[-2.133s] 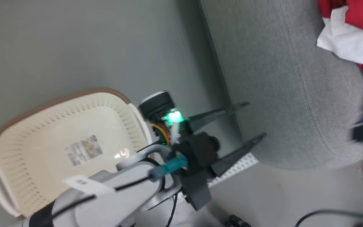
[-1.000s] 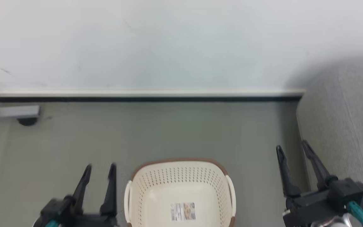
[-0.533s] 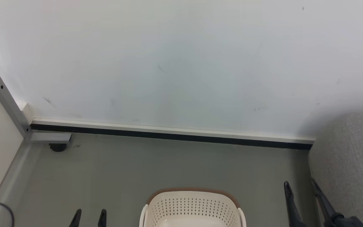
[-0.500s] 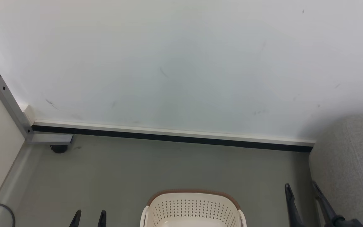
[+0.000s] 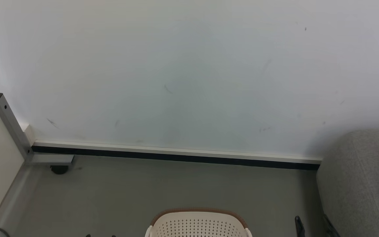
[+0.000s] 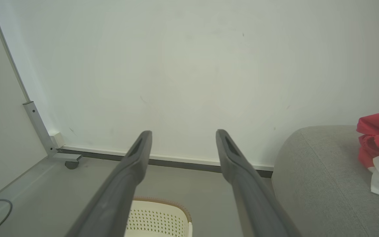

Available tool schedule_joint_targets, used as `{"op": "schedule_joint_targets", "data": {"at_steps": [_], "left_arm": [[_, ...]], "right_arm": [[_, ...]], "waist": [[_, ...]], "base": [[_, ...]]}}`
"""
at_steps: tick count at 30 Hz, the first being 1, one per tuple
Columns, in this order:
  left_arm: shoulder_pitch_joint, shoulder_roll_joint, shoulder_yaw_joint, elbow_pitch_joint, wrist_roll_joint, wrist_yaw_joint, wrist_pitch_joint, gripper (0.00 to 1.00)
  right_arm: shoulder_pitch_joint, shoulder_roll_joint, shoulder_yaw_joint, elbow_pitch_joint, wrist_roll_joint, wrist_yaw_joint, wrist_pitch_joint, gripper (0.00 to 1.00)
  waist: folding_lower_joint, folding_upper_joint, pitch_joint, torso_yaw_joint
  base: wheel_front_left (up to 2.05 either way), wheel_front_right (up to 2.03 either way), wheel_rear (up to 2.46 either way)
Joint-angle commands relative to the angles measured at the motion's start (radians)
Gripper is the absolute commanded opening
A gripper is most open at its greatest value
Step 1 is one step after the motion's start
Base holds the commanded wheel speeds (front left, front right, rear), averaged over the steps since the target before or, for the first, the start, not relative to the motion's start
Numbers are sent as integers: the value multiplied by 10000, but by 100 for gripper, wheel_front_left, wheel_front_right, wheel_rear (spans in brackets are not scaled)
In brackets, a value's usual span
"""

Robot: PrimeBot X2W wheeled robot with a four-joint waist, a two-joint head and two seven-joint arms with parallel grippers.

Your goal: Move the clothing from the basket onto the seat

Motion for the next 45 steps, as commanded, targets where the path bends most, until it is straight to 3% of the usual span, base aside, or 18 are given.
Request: {"op": "schedule_joint_targets", "data": {"at_steps": [1, 16, 17, 24, 45], "left_arm": [[154, -98, 138, 42, 139, -155, -35, 100], [168, -522, 625, 147, 446, -786, -37, 100], [164, -537, 643, 119, 455, -824, -35, 0], [-2, -583, 549, 671, 256, -780, 88, 0], [-813, -479, 730, 1287, -3783, -902, 917, 0]], "right_arm": [[147, 33, 46, 31, -68, -10, -7, 100], [143, 72, 99, 84, -32, -10, -7, 100], [146, 57, 93, 92, -44, -10, -7, 0], [194, 83, 104, 603, 205, 0, 32, 0], [-569, -24, -475, 968, 4540, -2, 797, 0]], "waist": [[0, 0, -25, -75], [0, 0, 54, -91], [0, 0, 53, -93], [1, 0, 69, -103], [1, 0, 313, -282]], "base": [[0, 0, 0], [0, 0, 0], [0, 0, 0], [0, 0, 0], [0, 0, 0]]}}
